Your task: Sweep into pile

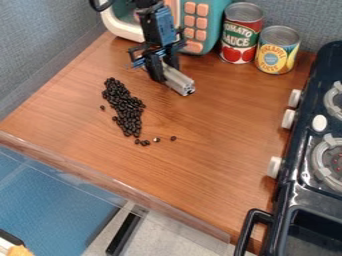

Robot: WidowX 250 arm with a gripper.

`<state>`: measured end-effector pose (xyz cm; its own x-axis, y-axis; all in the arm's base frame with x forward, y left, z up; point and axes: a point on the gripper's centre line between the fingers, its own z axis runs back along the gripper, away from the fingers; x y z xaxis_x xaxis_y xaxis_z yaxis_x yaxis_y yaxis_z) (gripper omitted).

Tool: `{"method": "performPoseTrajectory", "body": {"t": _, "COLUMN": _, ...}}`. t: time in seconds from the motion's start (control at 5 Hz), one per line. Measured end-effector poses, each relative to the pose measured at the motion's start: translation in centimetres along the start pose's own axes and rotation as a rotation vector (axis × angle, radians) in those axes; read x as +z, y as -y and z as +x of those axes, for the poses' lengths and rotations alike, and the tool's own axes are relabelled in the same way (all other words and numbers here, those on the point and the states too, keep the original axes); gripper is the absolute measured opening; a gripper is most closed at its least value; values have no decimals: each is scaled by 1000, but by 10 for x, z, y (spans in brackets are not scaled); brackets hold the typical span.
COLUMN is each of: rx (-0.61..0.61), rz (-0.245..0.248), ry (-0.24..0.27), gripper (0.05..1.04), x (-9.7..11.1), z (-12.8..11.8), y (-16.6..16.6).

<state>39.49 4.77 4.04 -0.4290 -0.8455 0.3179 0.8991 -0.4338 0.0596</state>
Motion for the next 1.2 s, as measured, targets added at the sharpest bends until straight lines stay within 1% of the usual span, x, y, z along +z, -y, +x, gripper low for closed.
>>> {"method": "performPoseTrajectory", "body": {"t": 0.2, "rx": -112, "rz": -30, "ry": -18, "gripper": 388, "x": -6, "z": 29, "y": -8}}
{"method": "performPoseTrajectory", "body": {"t": 0.4, "rx": -236, "rz": -59, "ry": -29, "gripper": 388, "x": -15, "z": 59, "y": -4}}
{"method": "performPoseTrajectory", "body": {"t": 0.6, "rx": -333, "rz": -73, "ry": -52, "gripper": 388, "x": -20, "z": 85, "y": -1}}
{"method": "performPoseTrajectory", "body": {"t": 0.8, "rx": -427, "rz": -106, "ry": -69, "gripper": 388, "x": -27, "z": 93, "y": 0}}
{"method": "performPoseTrajectory", "body": {"t": 1.0, "rx": -446, "rz": -129, "ry": -97, "gripper": 388, "x": -34, "z": 87, "y": 7}}
{"method": "performPoseTrajectory", "body": {"t": 1.2, "rx": -465, "rz": -141, "ry": -142, "gripper": 388, "x": -39, "z": 81, "y": 10}}
